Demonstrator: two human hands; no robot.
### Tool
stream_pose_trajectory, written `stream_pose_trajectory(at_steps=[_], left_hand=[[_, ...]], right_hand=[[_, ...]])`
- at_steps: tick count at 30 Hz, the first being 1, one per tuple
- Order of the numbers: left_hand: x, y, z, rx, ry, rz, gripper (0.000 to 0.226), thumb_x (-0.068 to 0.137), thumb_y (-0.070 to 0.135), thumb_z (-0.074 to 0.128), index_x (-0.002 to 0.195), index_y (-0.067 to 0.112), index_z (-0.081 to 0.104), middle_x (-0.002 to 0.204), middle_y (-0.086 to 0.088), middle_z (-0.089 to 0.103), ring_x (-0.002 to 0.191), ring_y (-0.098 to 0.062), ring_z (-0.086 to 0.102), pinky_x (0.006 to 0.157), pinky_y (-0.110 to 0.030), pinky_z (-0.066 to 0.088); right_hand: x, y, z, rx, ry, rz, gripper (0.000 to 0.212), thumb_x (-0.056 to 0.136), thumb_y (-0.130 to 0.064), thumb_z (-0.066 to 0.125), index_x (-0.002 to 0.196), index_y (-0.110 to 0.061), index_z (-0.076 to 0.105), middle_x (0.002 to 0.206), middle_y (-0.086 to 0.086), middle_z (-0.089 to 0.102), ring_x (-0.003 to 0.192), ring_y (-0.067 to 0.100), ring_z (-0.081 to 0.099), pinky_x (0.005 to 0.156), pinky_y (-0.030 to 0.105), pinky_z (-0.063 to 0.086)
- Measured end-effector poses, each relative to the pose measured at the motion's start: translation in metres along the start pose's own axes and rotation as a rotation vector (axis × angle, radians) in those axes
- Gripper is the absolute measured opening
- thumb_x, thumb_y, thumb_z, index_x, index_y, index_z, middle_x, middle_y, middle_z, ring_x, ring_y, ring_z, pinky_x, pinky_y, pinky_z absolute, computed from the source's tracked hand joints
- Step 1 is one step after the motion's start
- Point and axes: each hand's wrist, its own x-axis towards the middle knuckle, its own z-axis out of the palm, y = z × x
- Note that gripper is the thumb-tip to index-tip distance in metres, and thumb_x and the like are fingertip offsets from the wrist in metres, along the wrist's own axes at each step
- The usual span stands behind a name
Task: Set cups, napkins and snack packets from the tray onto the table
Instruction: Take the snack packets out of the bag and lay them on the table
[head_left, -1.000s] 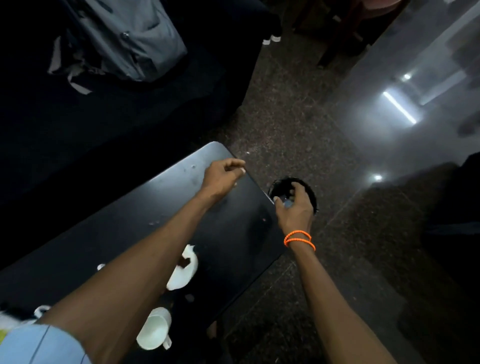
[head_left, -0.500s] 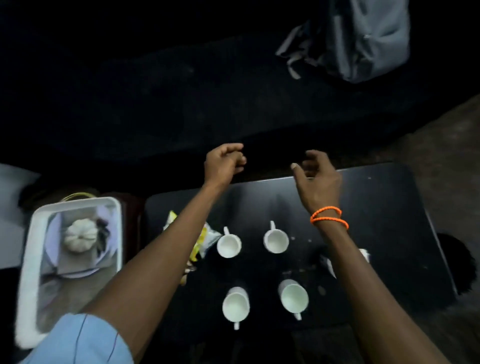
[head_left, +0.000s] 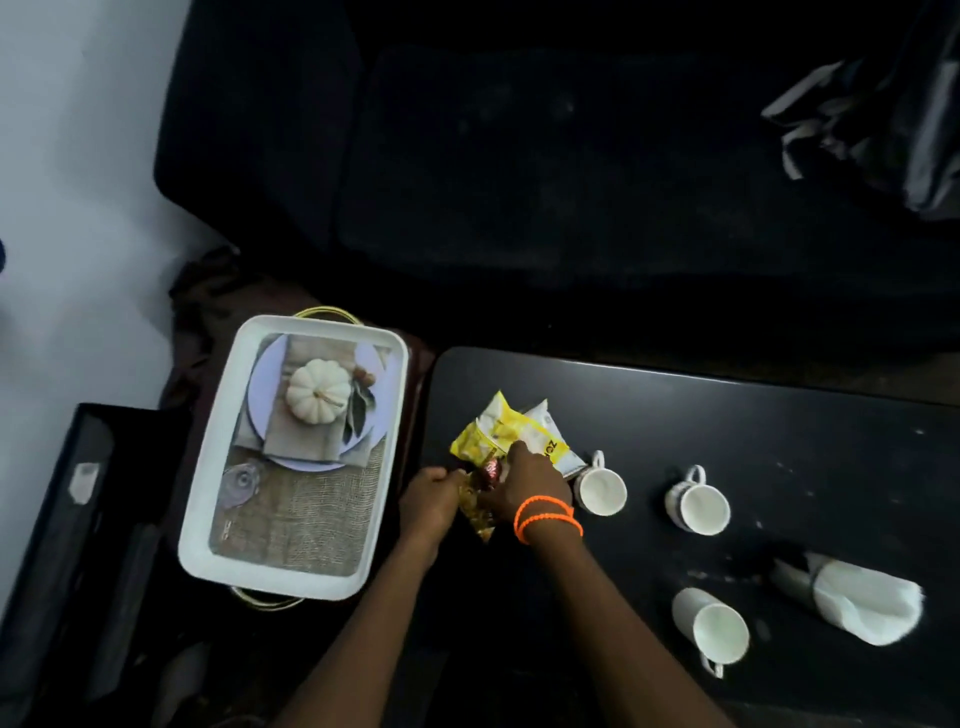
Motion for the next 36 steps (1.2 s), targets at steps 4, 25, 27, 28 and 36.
stream_pose_trajectory(at_steps=[4,25,27,28,36], left_hand=[[-0.006,-0.027,0.008,-0.290,-0.177,-0.162,0.051,0.099,0.038,0.062,0.138,0.007,0.056,0.130,-0.013,0.069,0.117,-0.032,0.066,0.091,-0.040,0.051],[-0.021,0.123,0.073,-0.055,-0.406,0.496,0.042,0.068,0.029,0.096,0.105,0.026,0.074,0.099,0.005,0.081,0.091,-0.012,0.078,0.077,-0.028,0.065],[-0.025,0.137,0.111,-0.061,-0.403,0.534,0.046,0.069,0.028,0.096,0.109,0.020,0.074,0.103,0.001,0.080,0.095,-0.015,0.078,0.082,-0.032,0.064],[-0.026,0.143,0.130,-0.080,-0.392,0.534,0.047,0.070,0.029,0.095,0.111,0.019,0.074,0.106,0.000,0.079,0.098,-0.015,0.077,0.085,-0.033,0.064],[-0.016,0.182,0.262,0.180,-0.466,0.602,0.060,0.078,0.012,0.088,0.132,0.012,0.063,0.118,-0.012,0.071,0.108,-0.025,0.071,0.093,-0.038,0.060]], right_hand=[[0.002,-0.005,0.021,0.070,0.044,0.050,0.048,0.090,-0.048,0.064,0.119,-0.012,0.050,0.109,0.015,0.069,0.102,0.037,0.067,0.080,0.041,0.053],[0.012,0.107,-0.143,0.827,-0.221,-0.043,0.061,0.074,0.004,0.084,0.129,-0.005,0.059,0.115,0.025,0.070,0.104,0.036,0.071,0.088,0.044,0.061],[0.013,0.130,-0.162,0.809,-0.116,-0.040,0.056,0.076,0.004,0.083,0.127,-0.005,0.061,0.112,0.028,0.071,0.104,0.041,0.071,0.090,0.049,0.060],[0.013,0.143,-0.170,0.844,-0.050,-0.023,0.054,0.076,0.006,0.082,0.126,-0.003,0.061,0.111,0.031,0.070,0.104,0.043,0.070,0.091,0.050,0.060],[0.048,0.243,-0.194,1.225,0.321,0.219,0.049,0.081,0.007,0.077,0.126,0.008,0.057,0.113,0.025,0.069,0.100,0.038,0.069,0.094,0.053,0.057]])
